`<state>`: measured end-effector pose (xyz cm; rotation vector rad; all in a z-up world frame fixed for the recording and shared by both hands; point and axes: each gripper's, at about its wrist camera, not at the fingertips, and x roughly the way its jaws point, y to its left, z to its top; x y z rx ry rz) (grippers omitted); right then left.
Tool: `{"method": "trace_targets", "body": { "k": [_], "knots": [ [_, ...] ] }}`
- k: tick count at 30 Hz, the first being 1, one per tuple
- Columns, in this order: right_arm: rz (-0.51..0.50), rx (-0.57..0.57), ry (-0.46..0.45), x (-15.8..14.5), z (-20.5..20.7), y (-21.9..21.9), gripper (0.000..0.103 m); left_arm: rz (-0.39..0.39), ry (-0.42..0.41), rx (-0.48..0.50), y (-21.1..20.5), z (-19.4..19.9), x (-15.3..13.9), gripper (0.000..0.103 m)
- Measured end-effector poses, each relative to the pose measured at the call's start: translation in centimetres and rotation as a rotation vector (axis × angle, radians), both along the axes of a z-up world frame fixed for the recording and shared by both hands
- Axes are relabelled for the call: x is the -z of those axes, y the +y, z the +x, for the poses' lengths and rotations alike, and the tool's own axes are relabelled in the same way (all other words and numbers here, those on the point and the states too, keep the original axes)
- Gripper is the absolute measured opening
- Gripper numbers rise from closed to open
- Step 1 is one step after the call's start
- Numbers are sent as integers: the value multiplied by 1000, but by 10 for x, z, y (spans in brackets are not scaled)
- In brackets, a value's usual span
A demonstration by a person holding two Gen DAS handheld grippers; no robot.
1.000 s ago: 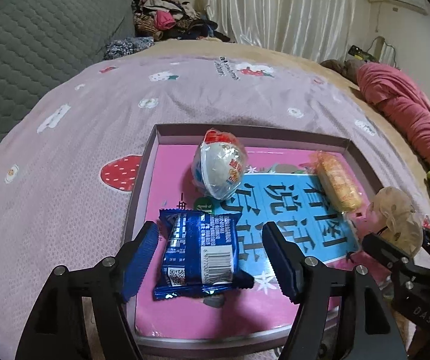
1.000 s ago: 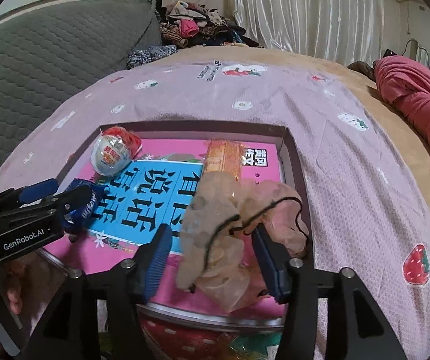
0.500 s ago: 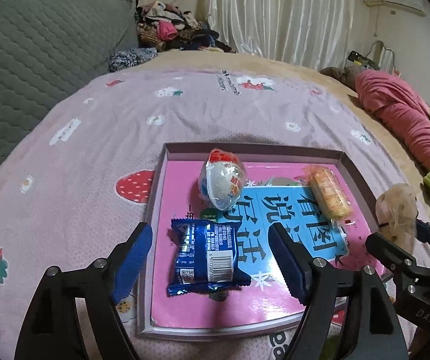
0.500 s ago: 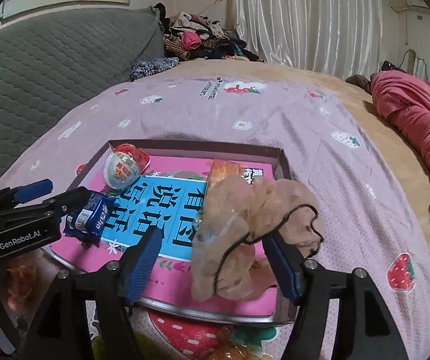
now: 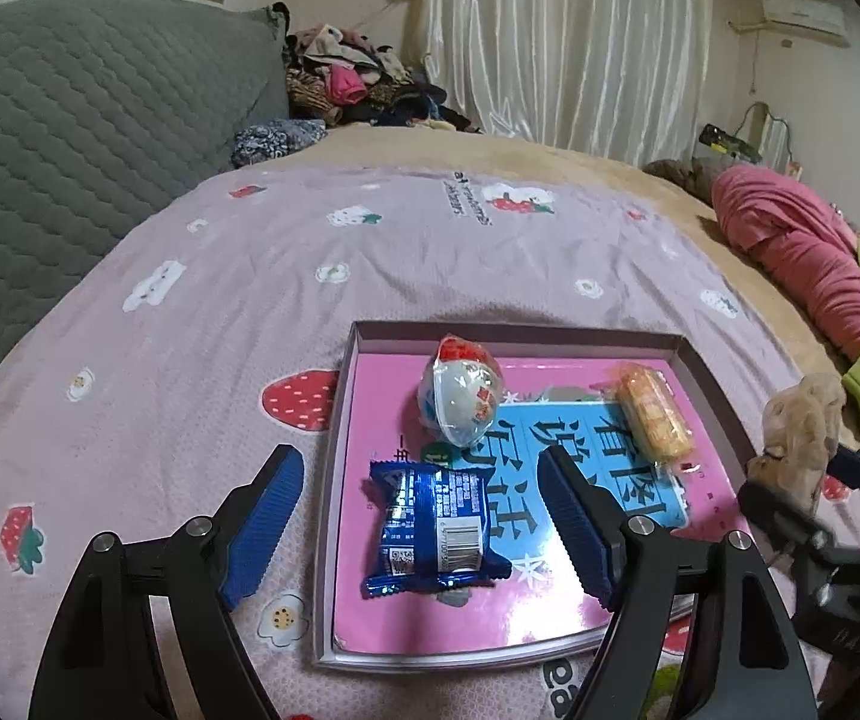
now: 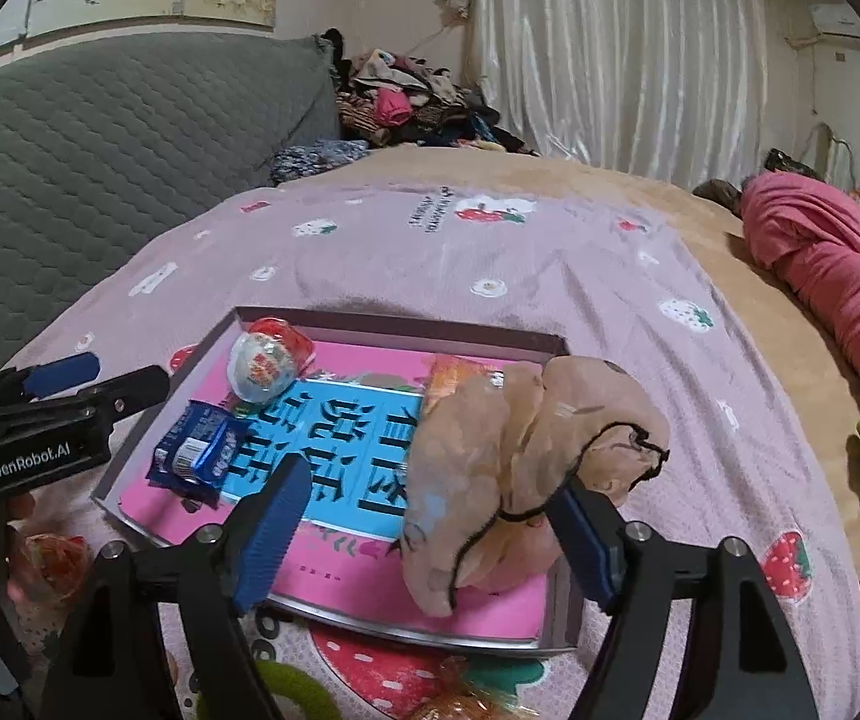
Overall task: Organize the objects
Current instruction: 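Withdraw both grippers from the tray and approach the blue egg and green ring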
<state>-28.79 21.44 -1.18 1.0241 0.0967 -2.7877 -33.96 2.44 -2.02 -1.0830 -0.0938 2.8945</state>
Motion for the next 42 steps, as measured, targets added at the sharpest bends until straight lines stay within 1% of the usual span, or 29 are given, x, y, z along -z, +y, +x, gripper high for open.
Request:
{"method": "trace_targets", "body": {
  "k": [1,4,6,9,17,22,27,32,36,40,42],
  "knots": [
    [14,-4,-15,3,-1,-2,84,2,1,1,0,0,0,82],
    [76,2,-90,18,-9,-8,85,-1,2,3,1,1,0,82],
    [71,-6,-140,27,-13,-9,85,-3,4,3,0,1,0,82],
    [51,-10,-175,33,-13,-7,85,-5,-3,6,1,0,1,82],
    [79,2,-185,32,0,-7,85,-65,-3,-13,7,8,2,82],
    [76,10,-171,22,7,-7,85,-75,-26,-7,8,23,6,82],
    [63,21,-145,6,21,-4,85,-81,-31,-20,3,43,4,82],
    [52,37,-128,-11,39,1,85,-77,-58,-25,-4,63,0,83],
    [57,51,-108,-28,55,2,87,-88,-47,-33,-9,82,-14,83],
    [59,49,-80,-49,69,-1,88,-91,-21,-42,-15,103,-36,83],
    [68,45,-63,-60,77,-4,91,-83,-21,-40,-19,110,-45,83]
  ]
}}
